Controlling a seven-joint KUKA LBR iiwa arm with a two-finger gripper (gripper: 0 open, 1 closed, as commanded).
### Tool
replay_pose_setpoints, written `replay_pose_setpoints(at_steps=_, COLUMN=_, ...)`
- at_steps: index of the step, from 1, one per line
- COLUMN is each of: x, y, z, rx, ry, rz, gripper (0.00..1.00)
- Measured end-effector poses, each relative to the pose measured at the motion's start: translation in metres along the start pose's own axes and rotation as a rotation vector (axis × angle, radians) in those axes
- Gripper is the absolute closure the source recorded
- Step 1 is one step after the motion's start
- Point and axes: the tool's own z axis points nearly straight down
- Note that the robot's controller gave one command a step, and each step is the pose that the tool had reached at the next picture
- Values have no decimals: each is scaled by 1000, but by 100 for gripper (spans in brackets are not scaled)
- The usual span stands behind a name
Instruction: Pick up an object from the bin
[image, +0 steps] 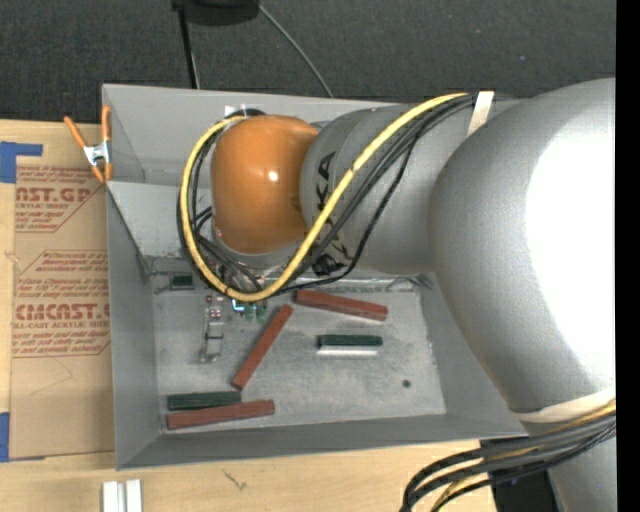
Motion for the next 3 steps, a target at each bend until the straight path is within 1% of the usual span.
replay_pose_setpoints(at_steps=1, x=-2, y=-1, z=-5, rx=-1, ry=-7, rz=1, gripper=0)
replay_pose_setpoints(at_steps=2, x=12, y=-17, z=7, rx=-4, ry=-15, rz=-90, gripper=0)
replay_pose_setpoints(at_steps=3, x=27, y=-37, z=23, rx=-3, ry=-14, rz=-174, gripper=0)
